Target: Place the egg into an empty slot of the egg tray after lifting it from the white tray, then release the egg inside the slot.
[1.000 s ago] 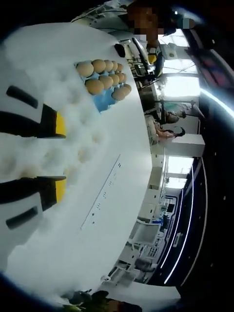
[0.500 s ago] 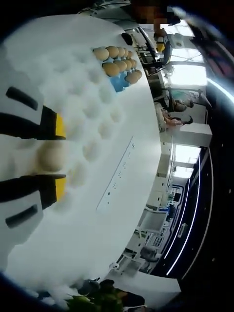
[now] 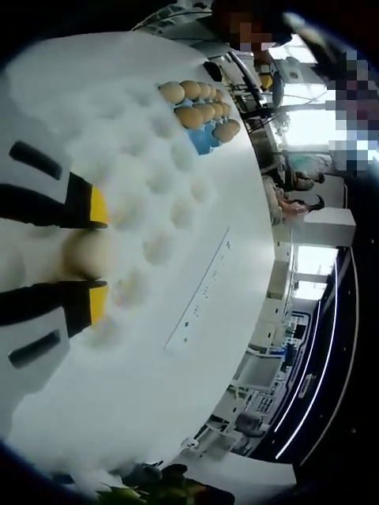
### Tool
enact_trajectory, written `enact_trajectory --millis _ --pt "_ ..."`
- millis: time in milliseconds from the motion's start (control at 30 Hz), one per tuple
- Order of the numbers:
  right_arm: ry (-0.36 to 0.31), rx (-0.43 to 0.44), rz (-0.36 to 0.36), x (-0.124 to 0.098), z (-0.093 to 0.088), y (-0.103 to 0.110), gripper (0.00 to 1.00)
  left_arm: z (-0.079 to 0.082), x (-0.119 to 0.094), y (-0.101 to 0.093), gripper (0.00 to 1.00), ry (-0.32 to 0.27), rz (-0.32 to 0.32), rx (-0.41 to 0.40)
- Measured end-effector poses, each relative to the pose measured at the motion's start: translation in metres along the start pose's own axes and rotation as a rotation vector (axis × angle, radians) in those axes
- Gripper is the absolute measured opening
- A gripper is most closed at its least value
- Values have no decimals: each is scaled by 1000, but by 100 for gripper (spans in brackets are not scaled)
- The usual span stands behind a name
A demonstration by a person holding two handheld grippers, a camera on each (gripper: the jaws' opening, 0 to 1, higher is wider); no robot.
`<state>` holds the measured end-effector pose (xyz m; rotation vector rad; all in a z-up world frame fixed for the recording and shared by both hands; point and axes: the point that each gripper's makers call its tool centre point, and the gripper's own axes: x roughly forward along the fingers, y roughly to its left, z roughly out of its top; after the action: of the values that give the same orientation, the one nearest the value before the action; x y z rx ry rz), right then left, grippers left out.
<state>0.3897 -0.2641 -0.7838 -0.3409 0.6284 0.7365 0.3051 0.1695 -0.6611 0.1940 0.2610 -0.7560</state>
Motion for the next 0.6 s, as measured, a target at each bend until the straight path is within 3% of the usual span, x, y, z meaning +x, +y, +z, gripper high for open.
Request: enact_trajectory --millis 400,600 --pt "9 37 -3 -2 0 1 24 1 -1 0 43 1 2 2" --pt "-29 43 -7 -13 14 1 24 0 -1 -1 43 7 -2 5"
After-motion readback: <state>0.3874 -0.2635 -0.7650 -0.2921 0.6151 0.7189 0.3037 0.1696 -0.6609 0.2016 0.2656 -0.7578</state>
